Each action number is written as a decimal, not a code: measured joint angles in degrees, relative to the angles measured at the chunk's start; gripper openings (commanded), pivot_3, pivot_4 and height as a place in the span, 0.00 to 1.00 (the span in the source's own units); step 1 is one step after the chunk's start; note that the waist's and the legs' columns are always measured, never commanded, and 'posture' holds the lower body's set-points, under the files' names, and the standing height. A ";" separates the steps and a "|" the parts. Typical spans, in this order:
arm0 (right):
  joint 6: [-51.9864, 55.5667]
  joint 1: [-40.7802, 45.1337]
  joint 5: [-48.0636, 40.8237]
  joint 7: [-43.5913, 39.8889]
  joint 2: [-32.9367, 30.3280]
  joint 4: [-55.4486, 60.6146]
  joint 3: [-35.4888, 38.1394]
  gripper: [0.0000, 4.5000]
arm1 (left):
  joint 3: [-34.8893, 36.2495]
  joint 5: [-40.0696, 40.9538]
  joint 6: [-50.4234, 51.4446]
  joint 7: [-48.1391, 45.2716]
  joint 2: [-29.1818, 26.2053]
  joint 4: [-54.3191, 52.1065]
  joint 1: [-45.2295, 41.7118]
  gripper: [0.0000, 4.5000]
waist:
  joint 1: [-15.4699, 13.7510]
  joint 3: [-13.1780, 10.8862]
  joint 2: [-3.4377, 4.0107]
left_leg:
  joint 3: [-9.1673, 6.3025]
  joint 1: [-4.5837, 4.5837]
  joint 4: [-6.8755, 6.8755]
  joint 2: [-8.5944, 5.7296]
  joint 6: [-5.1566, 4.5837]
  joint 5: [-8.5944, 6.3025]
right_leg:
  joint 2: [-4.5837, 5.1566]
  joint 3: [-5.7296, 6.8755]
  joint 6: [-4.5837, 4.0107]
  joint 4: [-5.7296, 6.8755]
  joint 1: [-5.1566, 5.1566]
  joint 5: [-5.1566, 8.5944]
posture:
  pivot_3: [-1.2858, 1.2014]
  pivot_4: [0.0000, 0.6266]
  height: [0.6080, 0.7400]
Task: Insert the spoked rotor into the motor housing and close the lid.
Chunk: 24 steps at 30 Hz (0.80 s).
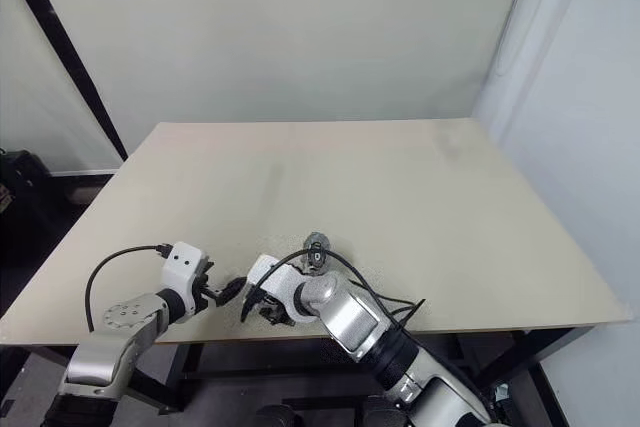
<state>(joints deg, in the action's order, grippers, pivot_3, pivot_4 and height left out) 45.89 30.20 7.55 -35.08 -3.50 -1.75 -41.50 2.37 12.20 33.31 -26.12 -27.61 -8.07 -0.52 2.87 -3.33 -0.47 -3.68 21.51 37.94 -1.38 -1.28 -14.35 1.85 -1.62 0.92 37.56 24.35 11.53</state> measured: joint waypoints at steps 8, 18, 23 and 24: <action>-1.29 3.60 0.41 1.98 -2.08 8.11 7.99 0.99 | 0.96 0.84 0.06 -1.09 0.20 -0.03 0.32 1.00 | -0.06 -0.01 0.00 | -0.08 0.01 -0.02 0.06 0.05 0.03 | 0.02 0.15 0.00 0.00 0.00 0.00 | 0.52 0.00 1.00; -10.64 9.79 5.07 5.31 -19.37 -2.99 19.36 0.99 | 1.02 4.48 2.99 -5.23 -0.08 -2.89 2.05 1.00 | 0.04 0.00 -0.02 | 0.17 0.03 -0.09 -0.06 -0.04 0.06 | 0.02 -0.05 -0.12 -0.14 0.00 0.07 | 0.52 0.00 1.00; -14.34 7.01 5.79 3.18 -19.27 -8.35 17.38 0.99 | 0.99 4.59 3.57 -5.61 -0.11 -3.17 1.86 1.00 | 0.12 0.00 -0.02 | 0.18 -0.01 -0.26 0.06 -0.05 0.06 | -0.20 -0.05 -0.05 -0.11 0.06 0.02 | 0.52 0.00 1.00; -14.85 5.91 5.56 2.91 -18.10 -9.03 17.17 0.99 | 1.00 4.62 3.73 -5.64 -0.12 -3.24 1.85 1.00 | 0.07 0.00 -0.02 | 0.17 -0.01 -0.25 0.07 -0.05 0.06 | -0.22 -0.06 -0.06 -0.10 0.06 0.02 | 0.52 0.00 1.00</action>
<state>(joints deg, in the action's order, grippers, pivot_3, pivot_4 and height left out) 31.04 36.11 13.11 -32.17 -21.60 -10.79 -24.33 3.36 16.81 37.04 -31.76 -27.73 -11.32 1.34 2.94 -3.34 -0.49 -3.51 21.50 37.69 -1.31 -1.33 -14.28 1.62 -1.68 0.86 37.46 24.41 11.56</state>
